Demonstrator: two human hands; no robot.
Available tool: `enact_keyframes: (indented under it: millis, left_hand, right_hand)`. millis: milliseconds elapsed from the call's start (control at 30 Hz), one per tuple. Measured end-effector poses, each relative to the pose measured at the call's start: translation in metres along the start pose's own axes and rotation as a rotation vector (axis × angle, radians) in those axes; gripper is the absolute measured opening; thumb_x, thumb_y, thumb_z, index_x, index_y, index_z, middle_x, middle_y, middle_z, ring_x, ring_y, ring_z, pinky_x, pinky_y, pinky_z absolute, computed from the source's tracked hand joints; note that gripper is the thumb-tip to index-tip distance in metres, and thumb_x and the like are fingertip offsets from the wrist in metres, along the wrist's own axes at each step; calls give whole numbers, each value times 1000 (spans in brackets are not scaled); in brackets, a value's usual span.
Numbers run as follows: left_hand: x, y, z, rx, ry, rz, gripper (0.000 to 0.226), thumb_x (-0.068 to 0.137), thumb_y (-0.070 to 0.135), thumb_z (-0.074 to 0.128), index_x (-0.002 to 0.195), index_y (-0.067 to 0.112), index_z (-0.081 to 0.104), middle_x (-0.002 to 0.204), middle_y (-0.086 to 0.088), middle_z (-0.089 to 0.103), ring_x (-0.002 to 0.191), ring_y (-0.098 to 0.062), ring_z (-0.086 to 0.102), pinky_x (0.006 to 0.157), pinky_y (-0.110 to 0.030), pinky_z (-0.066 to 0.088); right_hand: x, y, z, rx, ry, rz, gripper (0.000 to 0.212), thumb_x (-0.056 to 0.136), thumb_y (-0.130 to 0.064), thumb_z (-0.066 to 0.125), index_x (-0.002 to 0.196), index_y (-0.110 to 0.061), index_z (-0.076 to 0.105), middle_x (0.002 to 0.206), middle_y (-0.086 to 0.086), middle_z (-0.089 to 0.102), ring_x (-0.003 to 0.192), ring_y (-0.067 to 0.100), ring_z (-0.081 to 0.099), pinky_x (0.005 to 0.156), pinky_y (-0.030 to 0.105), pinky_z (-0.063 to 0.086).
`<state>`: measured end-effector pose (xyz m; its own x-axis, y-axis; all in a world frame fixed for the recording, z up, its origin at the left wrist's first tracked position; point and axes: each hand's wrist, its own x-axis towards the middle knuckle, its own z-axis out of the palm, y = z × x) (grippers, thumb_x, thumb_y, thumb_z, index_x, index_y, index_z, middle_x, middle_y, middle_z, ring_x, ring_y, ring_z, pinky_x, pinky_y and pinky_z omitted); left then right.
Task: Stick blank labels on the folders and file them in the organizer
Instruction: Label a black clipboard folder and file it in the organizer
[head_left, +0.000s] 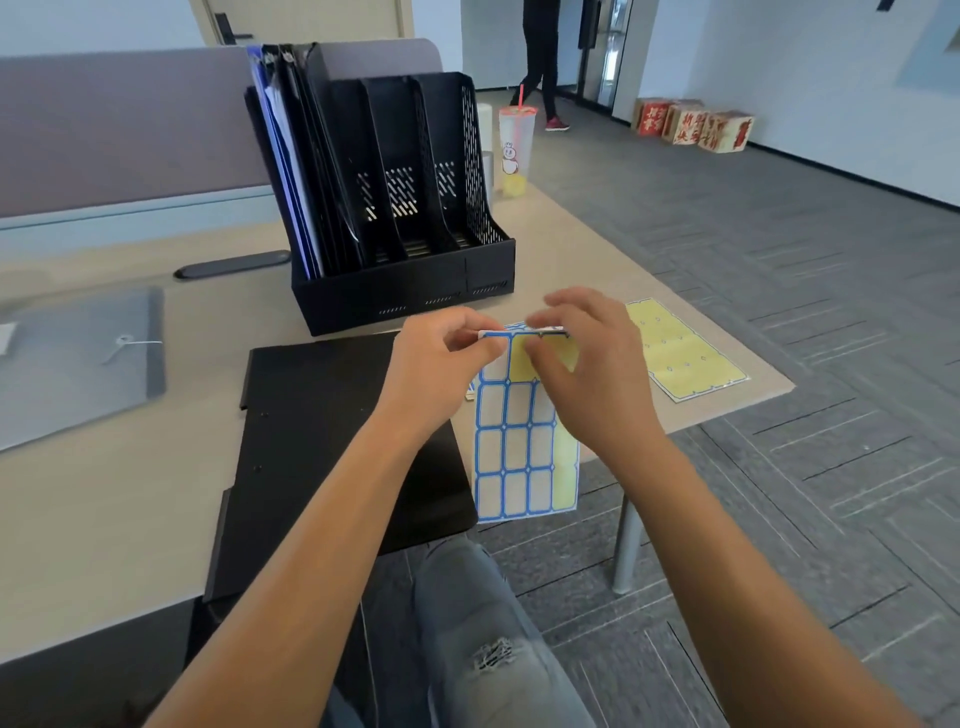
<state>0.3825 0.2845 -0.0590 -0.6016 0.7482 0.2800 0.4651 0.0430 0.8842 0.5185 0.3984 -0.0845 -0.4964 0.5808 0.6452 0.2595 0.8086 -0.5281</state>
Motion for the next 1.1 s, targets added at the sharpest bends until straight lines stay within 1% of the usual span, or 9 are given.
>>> enact_keyframes:
  millis: [100,267,367,433,533,667,767,867,1100]
  left_hand:
    - [-2,-1,0,-54,13,-23,9,92,18,73,100,18,74,92,6,76,88,-6,71,78,-23,57]
    - [-8,-10,4,-62,0,-71,9,91,14,73,100,15,75,93,6,76,86,-5,71,70,-11,52]
    - [-7,-10,7,-63,17,-69,6,93,16,71,97,17,76,93,9,76,88,-2,70,73,-11,52]
    - [-5,-6,9,-66,53,-70,7,93,17,70,96,18,75,93,10,75,89,-1,69,76,-14,52]
    - [-1,1,12,-84,129,-57,7,94,17,68,94,19,75,91,9,74,88,-3,70,82,-25,56]
    - [-2,12,12,-144,143,-32,7,96,16,66,97,17,73,91,8,73,87,-4,69,79,-24,56]
    - [-6,18,14,-224,95,-49,12,98,11,62,104,14,72,92,9,73,84,3,67,68,-10,49]
    - [-8,18,15,-295,37,-97,19,102,10,57,111,15,72,99,10,75,89,2,69,67,-6,48]
    - [-8,14,16,-203,7,-29,23,97,5,59,110,16,75,102,6,75,98,-9,71,88,-27,56]
  right_hand:
    - [5,-4,-2,76,-37,87,4,96,-22,67,96,-19,70,107,-5,68,107,20,61,97,47,49]
    - [15,-11,-15,207,11,293,9,102,-19,62,95,-25,65,103,-7,71,96,13,62,85,33,48]
    - [22,-9,-16,203,18,307,6,101,-19,63,99,-23,67,107,-7,70,98,11,62,91,36,51]
    - [22,-6,-15,60,73,225,14,98,-19,66,111,-20,68,119,-4,66,110,15,58,102,41,48]
    - [16,-3,-15,-191,170,-85,36,90,-17,72,126,-13,68,137,5,61,129,28,54,111,43,39]
    - [15,-3,-11,-148,151,-291,22,91,-18,76,112,-11,76,137,9,65,130,36,58,107,51,42]
    - [18,-2,-10,-166,126,-291,20,95,-28,76,110,-16,79,145,8,62,138,34,54,112,53,41]
    - [18,0,-10,-159,118,-288,19,96,-32,76,109,-20,80,143,5,64,138,32,54,113,54,39]
    - [18,6,-9,-125,104,-278,15,92,-33,78,102,-22,82,123,0,72,114,28,64,100,45,44]
